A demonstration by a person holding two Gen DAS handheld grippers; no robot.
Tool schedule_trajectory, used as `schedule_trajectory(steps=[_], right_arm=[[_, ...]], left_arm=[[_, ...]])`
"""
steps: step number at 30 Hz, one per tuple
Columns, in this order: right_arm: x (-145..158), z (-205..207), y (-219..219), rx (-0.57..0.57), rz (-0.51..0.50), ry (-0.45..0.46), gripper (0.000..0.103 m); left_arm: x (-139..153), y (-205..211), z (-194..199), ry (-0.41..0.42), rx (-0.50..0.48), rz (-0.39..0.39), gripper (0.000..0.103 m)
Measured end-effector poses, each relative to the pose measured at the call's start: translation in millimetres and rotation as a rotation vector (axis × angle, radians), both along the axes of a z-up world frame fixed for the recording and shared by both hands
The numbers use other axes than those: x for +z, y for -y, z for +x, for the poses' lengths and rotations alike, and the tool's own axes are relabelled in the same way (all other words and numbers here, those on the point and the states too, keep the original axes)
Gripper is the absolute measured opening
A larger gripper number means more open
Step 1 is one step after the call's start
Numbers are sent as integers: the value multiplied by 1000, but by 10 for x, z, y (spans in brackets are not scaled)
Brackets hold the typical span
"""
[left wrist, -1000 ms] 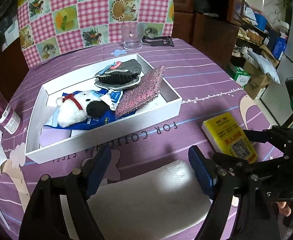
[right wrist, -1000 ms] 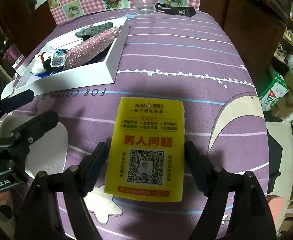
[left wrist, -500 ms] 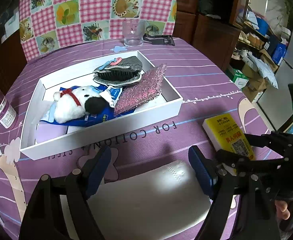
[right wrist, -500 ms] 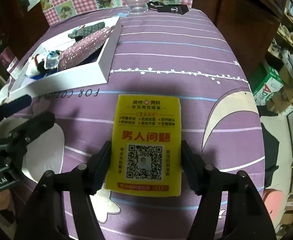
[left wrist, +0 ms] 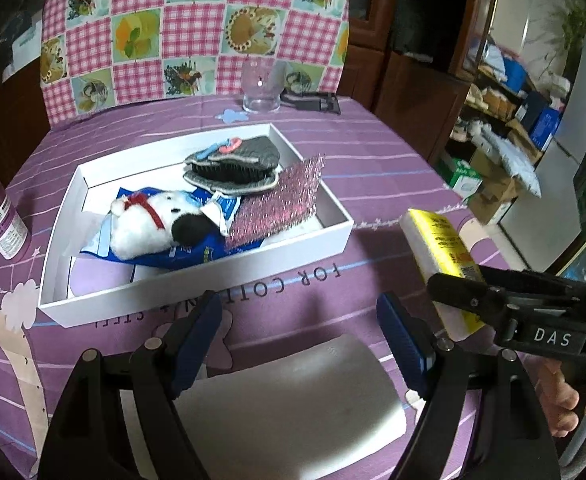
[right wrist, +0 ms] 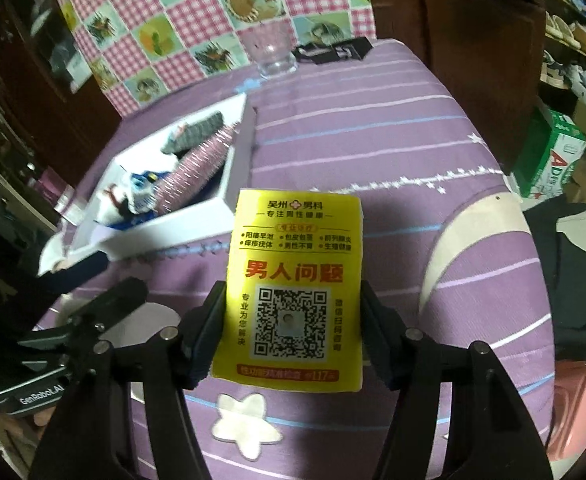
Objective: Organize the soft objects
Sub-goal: 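Carry the yellow booklet over the white box with the right tool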
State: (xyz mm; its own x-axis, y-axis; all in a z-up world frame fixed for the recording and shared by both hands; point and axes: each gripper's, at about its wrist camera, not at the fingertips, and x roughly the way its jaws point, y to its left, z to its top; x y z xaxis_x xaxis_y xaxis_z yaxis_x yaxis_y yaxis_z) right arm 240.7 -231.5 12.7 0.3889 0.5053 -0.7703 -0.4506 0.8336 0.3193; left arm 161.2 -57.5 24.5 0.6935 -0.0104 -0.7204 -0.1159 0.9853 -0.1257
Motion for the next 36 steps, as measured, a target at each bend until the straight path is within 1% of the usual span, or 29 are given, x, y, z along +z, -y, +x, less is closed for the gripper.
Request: schedule_trajectory(steps=[2, 6, 9, 14, 17, 22, 23, 25, 29, 33, 36], right_arm=[[39, 7, -51, 7, 19, 0, 64], [142, 17, -171, 7, 16, -2, 64], [276, 53, -291, 13, 18, -5, 64], [475, 126, -574, 51, 25, 9, 64], [542, 197, -773, 78, 47, 6, 64], [516, 357, -1121, 116, 85, -40, 64], [508, 374, -1167, 117, 88, -42, 64], [471, 437, -1280, 115, 101, -46, 64], [378, 592, -1455, 108, 141, -92, 64], [306, 732, -1583, 68, 152, -111, 66], [266, 825, -1651, 43, 178, -129, 68]], left_arm=[[38, -39, -17, 21, 2, -22, 80], [125, -139, -64, 69, 25, -54, 80], [175, -242, -81, 95, 63, -62, 81], [219, -510, -81, 122, 126, -126, 81], [231, -685, -86, 144, 180, -136, 81], [236, -1071, -105, 187, 271, -210, 82], [237, -1126, -108, 196, 288, -215, 82], [231, -1232, -125, 206, 323, -211, 83], [197, -1392, -145, 210, 369, -202, 85], [151, -1463, -122, 199, 380, -202, 85], [118, -1469, -95, 187, 376, -194, 85]])
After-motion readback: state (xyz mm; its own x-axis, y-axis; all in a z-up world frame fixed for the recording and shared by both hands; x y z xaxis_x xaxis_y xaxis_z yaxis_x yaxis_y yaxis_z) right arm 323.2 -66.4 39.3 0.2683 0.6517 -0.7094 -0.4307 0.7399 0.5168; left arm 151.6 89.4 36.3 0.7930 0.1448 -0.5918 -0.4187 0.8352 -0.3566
